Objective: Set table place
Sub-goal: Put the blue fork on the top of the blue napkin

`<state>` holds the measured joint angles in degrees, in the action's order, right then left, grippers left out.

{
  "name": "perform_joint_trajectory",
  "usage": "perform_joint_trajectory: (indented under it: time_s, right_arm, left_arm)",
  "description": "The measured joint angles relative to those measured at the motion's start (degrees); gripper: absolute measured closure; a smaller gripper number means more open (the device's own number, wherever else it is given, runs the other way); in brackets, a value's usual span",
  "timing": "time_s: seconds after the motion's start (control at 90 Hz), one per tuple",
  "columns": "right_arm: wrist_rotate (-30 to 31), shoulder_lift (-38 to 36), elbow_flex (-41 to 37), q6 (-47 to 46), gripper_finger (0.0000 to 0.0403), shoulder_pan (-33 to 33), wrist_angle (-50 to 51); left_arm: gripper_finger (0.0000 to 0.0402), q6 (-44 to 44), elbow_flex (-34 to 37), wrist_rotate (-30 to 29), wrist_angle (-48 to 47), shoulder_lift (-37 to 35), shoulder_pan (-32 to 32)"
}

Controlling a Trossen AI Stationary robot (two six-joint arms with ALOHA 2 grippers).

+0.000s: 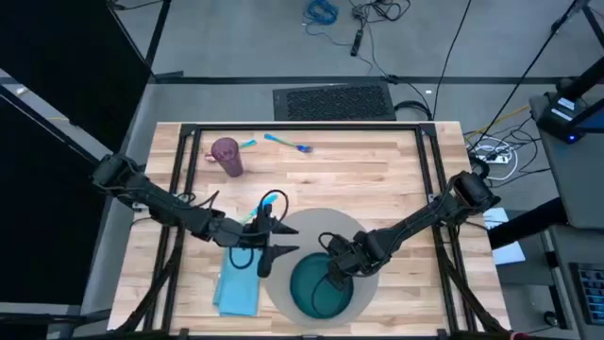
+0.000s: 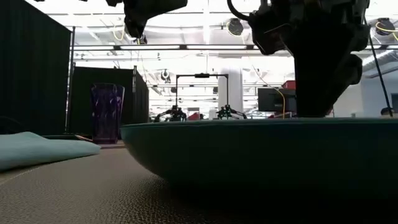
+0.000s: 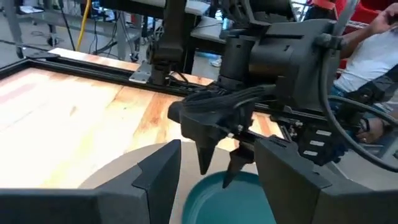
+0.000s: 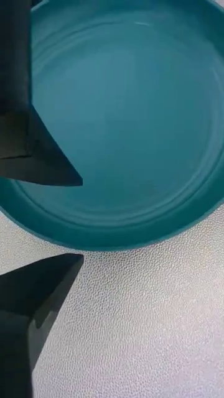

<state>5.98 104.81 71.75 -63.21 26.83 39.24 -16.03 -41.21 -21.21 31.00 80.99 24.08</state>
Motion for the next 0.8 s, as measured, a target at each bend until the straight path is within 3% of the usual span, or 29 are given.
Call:
perform_joint_trajectory:
  time_s: [0.144,0.267,0.511,0.656,0.8]
  right_arm:
    - [1.51,-0.06,0.39,6.87,0.0242,0.0,-0.52]
    - [5.96,-0.82,4.05,12.69,0.0245,0.02,6.27]
    - [24.19,-6.44,12.03,19.61,0.0245,1.45,23.78]
    - [28.09,-11.43,12.2,19.62,0.0245,1.89,30.93]
    - [32.6,-15.93,12.2,15.66,0.0245,2.66,37.87]
  left_arm:
    - [0.0212,1.39,-1.09,0.07,1.99,0.0,-1.5]
    - [0.0212,2.74,-5.51,0.03,-5.89,-0.86,-3.28]
    - [0.0212,4.05,-20.71,-4.28,-40.71,-2.16,-5.22]
    - [0.0212,-4.82,-26.59,-5.9,-63.92,-2.21,-5.36]
    - [0.0212,-16.29,-27.34,-5.81,-81.25,-2.18,-4.75]
